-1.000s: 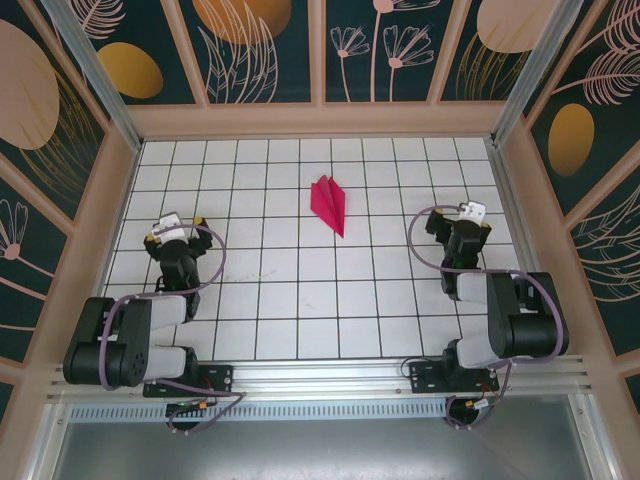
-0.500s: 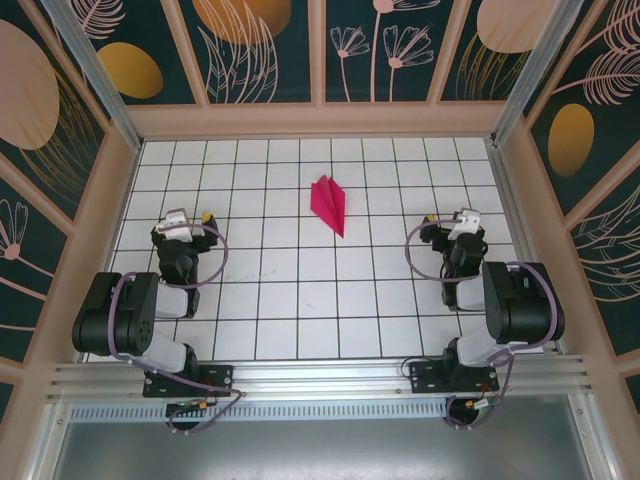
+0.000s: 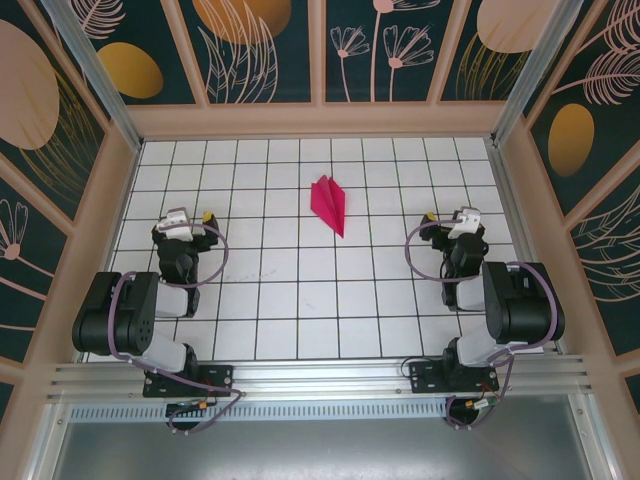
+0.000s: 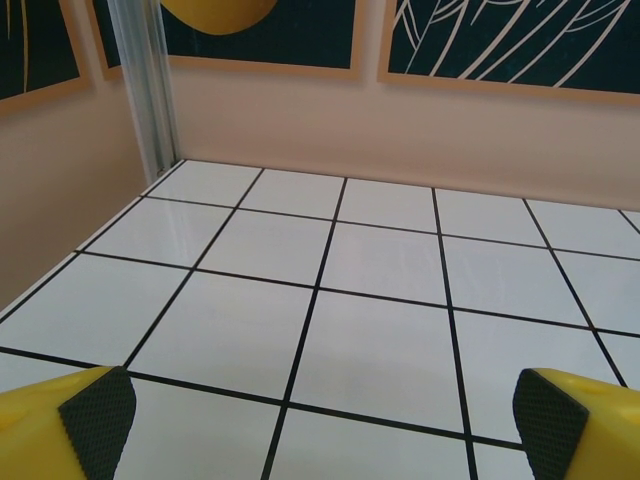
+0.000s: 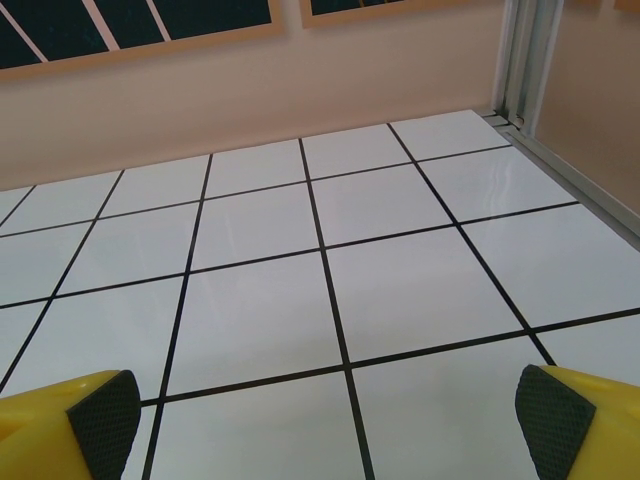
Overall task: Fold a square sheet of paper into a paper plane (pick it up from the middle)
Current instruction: Reset both arms
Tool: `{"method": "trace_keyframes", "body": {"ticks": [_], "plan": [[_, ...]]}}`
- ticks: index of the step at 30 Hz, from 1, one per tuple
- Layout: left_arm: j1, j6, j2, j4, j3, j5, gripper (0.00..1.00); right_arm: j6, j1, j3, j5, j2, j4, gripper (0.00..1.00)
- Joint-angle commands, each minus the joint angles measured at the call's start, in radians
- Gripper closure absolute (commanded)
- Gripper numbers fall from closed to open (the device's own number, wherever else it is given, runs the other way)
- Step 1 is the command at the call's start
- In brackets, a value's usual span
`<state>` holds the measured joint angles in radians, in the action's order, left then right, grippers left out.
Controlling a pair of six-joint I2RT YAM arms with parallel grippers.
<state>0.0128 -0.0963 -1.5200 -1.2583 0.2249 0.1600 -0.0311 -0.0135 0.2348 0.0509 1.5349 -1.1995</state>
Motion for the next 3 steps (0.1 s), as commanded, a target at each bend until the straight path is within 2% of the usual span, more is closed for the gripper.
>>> {"method": "trace_keyframes", "body": {"ticks": [1,3], "plan": [[-0.005,0.018,-0.007,-0.016,0.015,-0.02,0.01,0.012,-0.01,-0.006,-0.02,0.007,-0.053,0.01],[-0.005,0.018,-0.005,-0.024,0.01,-0.02,0.02,0.013,-0.01,-0.008,-0.021,0.006,-0.059,0.01]]}}
